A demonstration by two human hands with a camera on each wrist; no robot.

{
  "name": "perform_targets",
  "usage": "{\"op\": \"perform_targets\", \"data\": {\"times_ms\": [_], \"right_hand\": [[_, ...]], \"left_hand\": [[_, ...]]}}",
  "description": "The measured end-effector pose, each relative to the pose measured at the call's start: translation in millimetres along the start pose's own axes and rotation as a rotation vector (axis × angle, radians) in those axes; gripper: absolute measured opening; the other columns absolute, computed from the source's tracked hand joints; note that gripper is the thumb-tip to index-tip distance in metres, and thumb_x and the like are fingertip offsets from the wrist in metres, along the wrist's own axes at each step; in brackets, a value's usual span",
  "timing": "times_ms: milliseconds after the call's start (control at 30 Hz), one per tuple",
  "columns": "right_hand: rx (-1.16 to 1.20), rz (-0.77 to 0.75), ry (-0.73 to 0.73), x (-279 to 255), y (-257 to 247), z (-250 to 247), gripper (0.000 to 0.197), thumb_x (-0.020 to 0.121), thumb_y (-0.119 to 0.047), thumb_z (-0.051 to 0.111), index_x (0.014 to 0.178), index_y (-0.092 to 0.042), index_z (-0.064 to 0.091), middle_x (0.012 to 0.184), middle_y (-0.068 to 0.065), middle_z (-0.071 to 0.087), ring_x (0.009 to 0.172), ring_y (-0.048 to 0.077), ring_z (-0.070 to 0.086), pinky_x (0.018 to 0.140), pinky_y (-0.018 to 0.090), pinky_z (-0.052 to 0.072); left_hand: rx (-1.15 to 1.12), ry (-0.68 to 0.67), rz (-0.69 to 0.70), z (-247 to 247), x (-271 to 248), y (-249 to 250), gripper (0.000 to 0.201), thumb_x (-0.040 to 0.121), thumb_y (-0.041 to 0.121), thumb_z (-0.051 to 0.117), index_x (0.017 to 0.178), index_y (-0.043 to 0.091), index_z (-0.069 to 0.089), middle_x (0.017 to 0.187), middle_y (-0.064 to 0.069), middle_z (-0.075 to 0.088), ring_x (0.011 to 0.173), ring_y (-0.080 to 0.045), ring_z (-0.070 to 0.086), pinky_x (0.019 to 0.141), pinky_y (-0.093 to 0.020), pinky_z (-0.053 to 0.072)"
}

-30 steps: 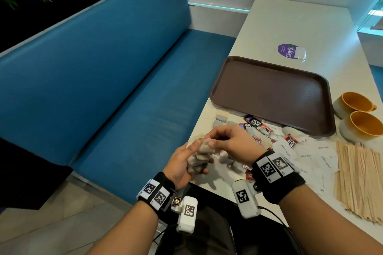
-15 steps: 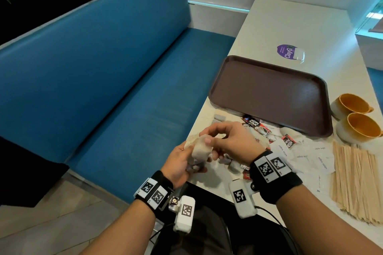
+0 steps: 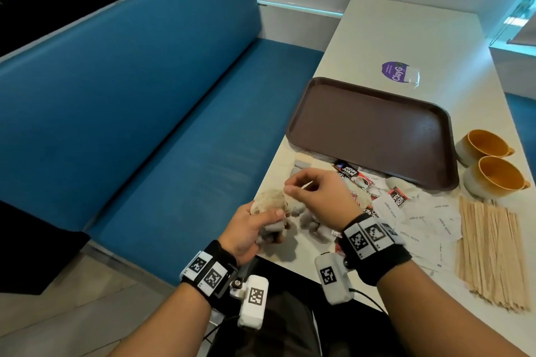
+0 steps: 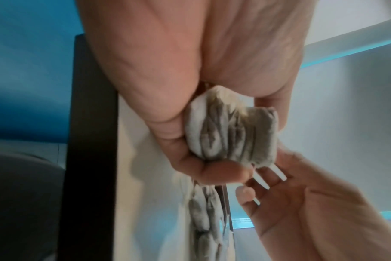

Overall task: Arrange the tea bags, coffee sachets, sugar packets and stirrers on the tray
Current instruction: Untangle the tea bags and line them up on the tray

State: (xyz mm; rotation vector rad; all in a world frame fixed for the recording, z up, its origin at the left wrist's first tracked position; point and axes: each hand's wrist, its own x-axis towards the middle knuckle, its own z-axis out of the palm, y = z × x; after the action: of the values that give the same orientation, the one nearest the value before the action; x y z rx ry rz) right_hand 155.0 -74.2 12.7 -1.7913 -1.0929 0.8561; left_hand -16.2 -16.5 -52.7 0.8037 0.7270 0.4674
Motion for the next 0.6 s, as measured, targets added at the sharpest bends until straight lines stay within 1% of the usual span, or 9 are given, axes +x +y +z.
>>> {"op": "perform_targets", "data": {"times_ms": [100, 167, 233, 267, 300, 333, 467, 533, 600], "right_hand": [[0.024, 0.035, 0.179, 9, 8, -27, 0.006, 0.087, -0.021, 0.079, 0.082, -0.02, 0.075, 0.077, -0.006, 0.073, 0.068, 0.01, 0.063, 0.071, 0.028, 0.054], [-0.018, 0.062, 0.253, 17, 13, -44, 0.007, 0.087, -0.024, 0.078, 0.081, -0.022, 0.075, 0.077, -0.004, 0.074, 0.069, 0.011, 0.068, 0.071, 0.029, 0.055], [-0.104, 0.073, 0.256, 23, 16, -58, 0.006, 0.087, -0.021, 0.077, 0.081, -0.022, 0.075, 0.074, -0.006, 0.073, 0.061, -0.001, 0.065, 0.065, 0.016, 0.049], [-0.17, 0.084, 0.231, 26, 15, -62, 0.005, 0.088, -0.021, 0.076, 0.083, -0.022, 0.075, 0.074, -0.008, 0.072, 0.06, -0.006, 0.064, 0.06, 0.007, 0.044], [-0.238, 0.106, 0.199, 28, 15, -64, 0.004, 0.089, -0.023, 0.075, 0.085, -0.021, 0.075, 0.076, -0.009, 0.072, 0.062, -0.009, 0.063, 0.057, 0.004, 0.041], [-0.303, 0.133, 0.164, 30, 16, -64, 0.006, 0.089, -0.027, 0.076, 0.087, -0.021, 0.075, 0.079, -0.009, 0.072, 0.067, -0.007, 0.065, 0.058, 0.006, 0.043], [-0.557, 0.234, -0.026, 37, 24, -47, 0.04, 0.081, -0.042, 0.081, 0.114, -0.022, 0.069, 0.101, -0.005, 0.069, 0.089, 0.012, 0.065, 0.083, 0.032, 0.056], [-0.698, 0.237, -0.096, 37, 26, -38, 0.055, 0.077, -0.042, 0.083, 0.125, -0.024, 0.063, 0.114, -0.003, 0.066, 0.094, 0.014, 0.061, 0.085, 0.033, 0.054], [-0.748, 0.225, -0.104, 36, 26, -33, 0.053, 0.077, -0.041, 0.082, 0.124, -0.028, 0.061, 0.119, -0.003, 0.06, 0.096, 0.015, 0.06, 0.081, 0.031, 0.051]], "left_hand": [[-0.048, 0.055, -0.005, 6, 1, 4, 0.014, 0.081, 0.01, 0.072, 0.092, 0.001, 0.069, 0.085, -0.026, 0.058, 0.065, -0.027, 0.057, 0.052, -0.03, 0.049], [-0.113, 0.052, -0.026, 12, 1, 6, 0.006, 0.09, 0.008, 0.067, 0.088, 0.003, 0.068, 0.082, -0.023, 0.063, 0.067, -0.024, 0.056, 0.054, -0.029, 0.051], [-0.161, 0.067, -0.049, 16, 2, 5, 0.012, 0.097, 0.01, 0.06, 0.09, 0.003, 0.068, 0.08, -0.019, 0.067, 0.073, -0.024, 0.058, 0.058, -0.03, 0.054], [-0.164, 0.07, -0.059, 18, 3, 4, 0.013, 0.097, 0.011, 0.06, 0.092, 0.002, 0.067, 0.082, -0.02, 0.067, 0.074, -0.025, 0.061, 0.059, -0.031, 0.055], [-0.146, 0.073, -0.067, 19, 3, 3, 0.013, 0.096, 0.011, 0.062, 0.093, 0.0, 0.067, 0.083, -0.025, 0.065, 0.073, -0.027, 0.061, 0.058, -0.032, 0.055], [-0.116, 0.07, -0.068, 20, 4, 1, 0.013, 0.093, 0.011, 0.065, 0.093, -0.002, 0.067, 0.085, -0.027, 0.061, 0.071, -0.028, 0.06, 0.057, -0.033, 0.055], [-0.025, 0.057, -0.057, 20, 6, -2, 0.029, 0.082, 0.015, 0.069, 0.099, -0.008, 0.062, 0.088, -0.029, 0.057, 0.066, -0.031, 0.062, 0.054, -0.035, 0.052], [-0.015, 0.039, -0.056, 19, 6, -2, 0.025, 0.087, 0.012, 0.068, 0.101, -0.008, 0.062, 0.088, -0.028, 0.059, 0.069, -0.033, 0.064, 0.054, -0.035, 0.052], [-0.002, 0.023, -0.06, 17, 6, -3, 0.018, 0.094, 0.008, 0.064, 0.102, -0.007, 0.063, 0.089, -0.026, 0.061, 0.073, -0.033, 0.064, 0.055, -0.035, 0.052]]}}
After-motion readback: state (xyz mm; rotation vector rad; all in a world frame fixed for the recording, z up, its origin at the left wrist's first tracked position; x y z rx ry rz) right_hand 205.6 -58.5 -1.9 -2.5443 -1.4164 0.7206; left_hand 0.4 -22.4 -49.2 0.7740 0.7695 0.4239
